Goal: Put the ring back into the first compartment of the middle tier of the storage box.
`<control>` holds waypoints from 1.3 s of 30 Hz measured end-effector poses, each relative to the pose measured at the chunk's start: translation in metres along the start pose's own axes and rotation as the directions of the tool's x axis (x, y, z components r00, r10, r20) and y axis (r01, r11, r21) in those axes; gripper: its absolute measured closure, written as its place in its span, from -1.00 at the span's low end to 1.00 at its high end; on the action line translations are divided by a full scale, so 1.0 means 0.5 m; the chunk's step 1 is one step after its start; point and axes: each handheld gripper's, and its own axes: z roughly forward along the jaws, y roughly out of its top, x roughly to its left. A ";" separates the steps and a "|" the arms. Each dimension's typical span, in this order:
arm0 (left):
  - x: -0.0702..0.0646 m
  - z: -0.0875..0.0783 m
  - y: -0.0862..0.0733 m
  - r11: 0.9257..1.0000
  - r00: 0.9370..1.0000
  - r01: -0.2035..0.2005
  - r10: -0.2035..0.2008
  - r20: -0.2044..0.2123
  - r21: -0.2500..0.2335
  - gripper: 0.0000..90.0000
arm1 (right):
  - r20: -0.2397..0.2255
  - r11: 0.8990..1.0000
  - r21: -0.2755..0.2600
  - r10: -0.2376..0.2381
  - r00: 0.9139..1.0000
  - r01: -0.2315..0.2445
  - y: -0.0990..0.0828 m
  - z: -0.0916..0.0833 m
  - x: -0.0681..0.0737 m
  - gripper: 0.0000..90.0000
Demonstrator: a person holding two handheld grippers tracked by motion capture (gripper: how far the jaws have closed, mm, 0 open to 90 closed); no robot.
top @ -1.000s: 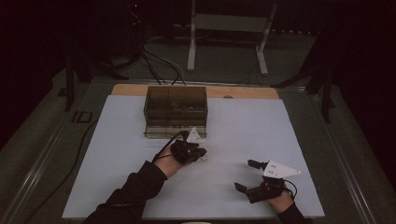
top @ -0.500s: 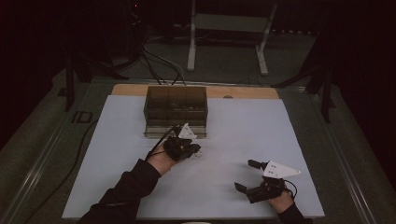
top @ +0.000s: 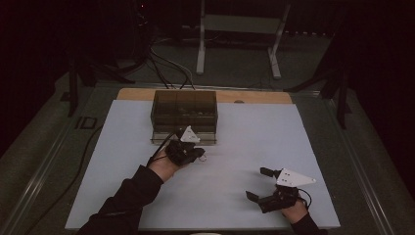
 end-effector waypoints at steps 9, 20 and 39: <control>0.021 -0.020 -0.005 1.000 1.000 0.019 -0.019 -0.019 -0.011 1.00 | -0.002 1.000 0.003 -0.005 1.000 0.005 0.000 0.002 0.001 -1.00; 0.053 -0.052 -0.011 0.998 0.998 0.053 -0.054 -0.044 -0.035 1.00 | -0.007 1.000 -0.001 0.001 1.000 -0.001 0.001 0.001 0.003 -1.00; 0.106 -0.096 -0.024 0.994 0.991 0.095 -0.100 -0.092 -0.057 1.00 | -0.013 1.000 -0.001 0.010 1.000 -0.010 0.001 0.003 0.001 -1.00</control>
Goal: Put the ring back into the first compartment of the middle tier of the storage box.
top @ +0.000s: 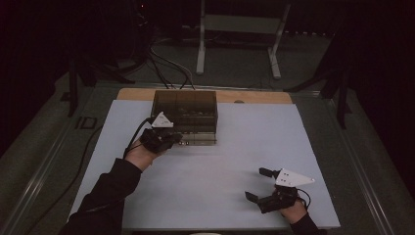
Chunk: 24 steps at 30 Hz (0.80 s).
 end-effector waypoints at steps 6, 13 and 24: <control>0.020 -0.008 0.003 1.000 1.000 0.017 -0.017 -0.013 -0.005 1.00 | 0.002 1.000 0.000 -0.002 1.000 0.002 0.000 -0.001 0.000 -1.00; 0.035 -0.006 0.006 1.000 1.000 0.027 -0.027 -0.016 -0.007 1.00 | 0.002 1.000 0.004 -0.004 1.000 0.004 0.000 0.001 0.000 -1.00; 0.068 -0.009 0.009 0.998 0.997 0.053 -0.054 -0.048 -0.016 1.00 | 0.003 1.000 0.006 -0.006 1.000 0.006 -0.001 0.001 0.001 -1.00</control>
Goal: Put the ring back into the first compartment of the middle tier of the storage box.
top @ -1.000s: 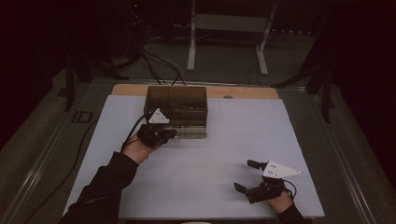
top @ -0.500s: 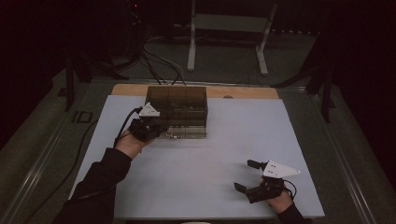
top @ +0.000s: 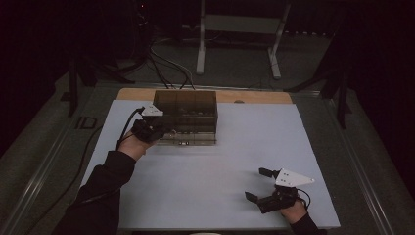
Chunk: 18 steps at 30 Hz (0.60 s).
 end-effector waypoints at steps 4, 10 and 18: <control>0.012 0.000 -0.002 1.000 1.000 0.013 -0.013 -0.011 -0.004 1.00 | -0.001 1.000 0.001 0.001 1.000 -0.001 0.000 0.000 0.000 -1.00; 0.027 0.005 -0.008 0.999 0.999 0.036 -0.037 -0.028 -0.005 1.00 | -0.002 1.000 0.001 0.002 1.000 -0.002 0.000 0.000 0.000 -1.00; 0.050 0.026 -0.026 0.996 0.996 0.086 -0.085 -0.038 0.004 1.00 | -0.002 1.000 0.001 0.001 1.000 -0.001 0.000 0.000 0.000 -1.00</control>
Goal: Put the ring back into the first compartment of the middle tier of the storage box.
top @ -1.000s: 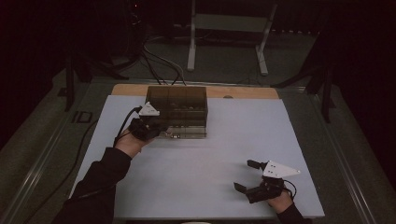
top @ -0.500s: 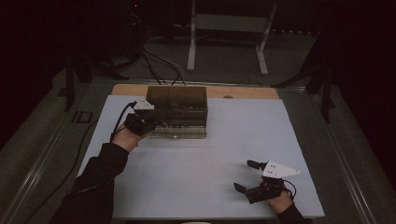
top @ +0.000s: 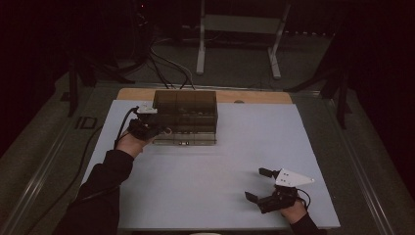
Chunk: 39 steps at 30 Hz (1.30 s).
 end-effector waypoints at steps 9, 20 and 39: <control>0.015 0.016 -0.005 1.000 0.999 0.031 -0.031 -0.010 -0.005 1.00 | -0.001 1.000 0.002 -0.003 1.000 0.003 0.000 0.000 0.001 -1.00; 0.025 0.035 -0.007 0.998 0.998 0.059 -0.059 -0.009 0.012 0.84 | -0.002 1.000 0.002 0.001 1.000 -0.001 0.000 0.000 0.000 -1.00; -0.005 0.005 0.002 0.999 0.999 0.034 -0.035 -0.034 -0.022 -0.20 | -0.001 1.000 0.002 0.001 1.000 -0.001 0.000 -0.001 0.000 -1.00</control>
